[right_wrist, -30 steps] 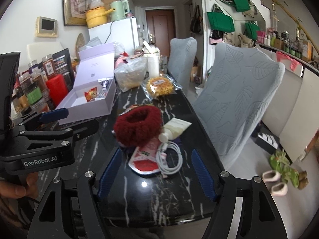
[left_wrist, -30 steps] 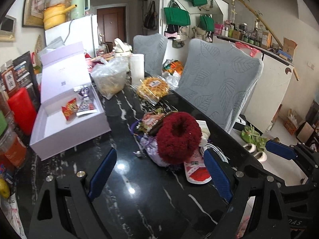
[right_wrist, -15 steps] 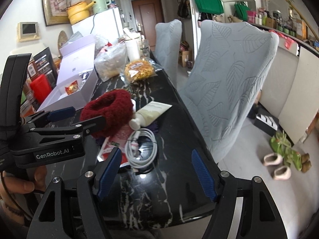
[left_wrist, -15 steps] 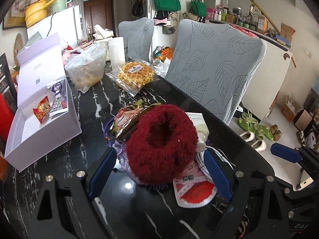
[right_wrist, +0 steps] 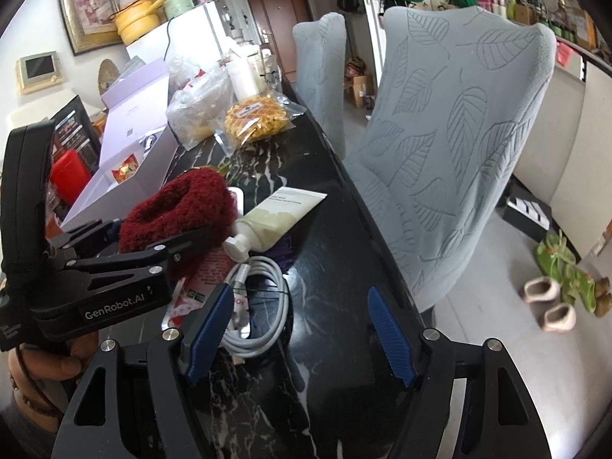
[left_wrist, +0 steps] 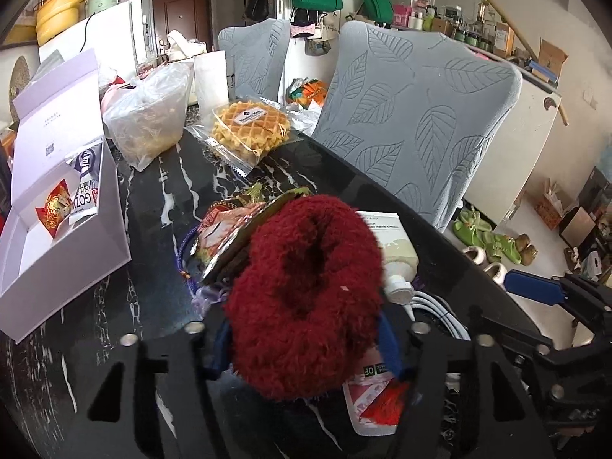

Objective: Organize soft objects
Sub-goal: 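Grasp the dark red fuzzy sock with the left gripper and lift it, then grasp the goat milk hand cream tube with the right gripper while the left holds the sock, then carry the sock and hand cream tube with both grippers over the white box, then open both grippers to drop the sock and cream tube into the box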

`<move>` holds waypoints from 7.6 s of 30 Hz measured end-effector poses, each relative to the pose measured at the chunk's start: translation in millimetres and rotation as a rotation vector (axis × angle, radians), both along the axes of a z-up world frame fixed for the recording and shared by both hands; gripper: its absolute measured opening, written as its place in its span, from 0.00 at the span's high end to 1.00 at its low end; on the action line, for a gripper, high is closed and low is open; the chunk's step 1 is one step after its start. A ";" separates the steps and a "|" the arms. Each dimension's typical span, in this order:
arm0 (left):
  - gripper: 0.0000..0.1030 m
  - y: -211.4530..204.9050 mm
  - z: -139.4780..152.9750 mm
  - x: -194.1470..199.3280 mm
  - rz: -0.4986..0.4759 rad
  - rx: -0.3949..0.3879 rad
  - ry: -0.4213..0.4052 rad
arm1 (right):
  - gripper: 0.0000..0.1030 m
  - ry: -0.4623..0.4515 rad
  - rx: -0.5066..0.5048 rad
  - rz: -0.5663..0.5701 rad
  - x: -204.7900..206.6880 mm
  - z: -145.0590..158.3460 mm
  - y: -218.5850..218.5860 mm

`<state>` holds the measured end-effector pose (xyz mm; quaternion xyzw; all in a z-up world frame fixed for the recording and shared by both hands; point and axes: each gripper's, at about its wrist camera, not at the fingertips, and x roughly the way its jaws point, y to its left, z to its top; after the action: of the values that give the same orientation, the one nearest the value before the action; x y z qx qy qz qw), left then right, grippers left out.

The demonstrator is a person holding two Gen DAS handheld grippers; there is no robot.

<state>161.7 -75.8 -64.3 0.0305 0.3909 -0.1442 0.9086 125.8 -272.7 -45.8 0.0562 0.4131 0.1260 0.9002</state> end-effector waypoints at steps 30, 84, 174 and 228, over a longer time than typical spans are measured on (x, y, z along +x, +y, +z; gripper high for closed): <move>0.54 103.2 27.0 -37.1 0.238 -0.075 -0.075 | 0.29 0.032 -0.039 -0.026 68.4 -15.5 55.3; 0.55 133.6 5.9 -42.1 0.290 -0.144 0.039 | 0.48 -0.065 -0.026 -0.035 34.5 13.7 67.7; 0.55 318.1 152.8 45.2 0.481 -0.077 -0.275 | 0.48 -0.316 0.052 0.475 118.7 142.6 327.0; 0.14 334.6 91.4 145.0 0.493 0.011 -0.041 | 0.22 -0.173 -0.023 0.398 213.8 99.8 347.8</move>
<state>306.7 258.8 27.1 -0.0580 0.3687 0.0845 0.9239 339.6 75.1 54.0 -0.0475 0.3385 0.3009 0.8903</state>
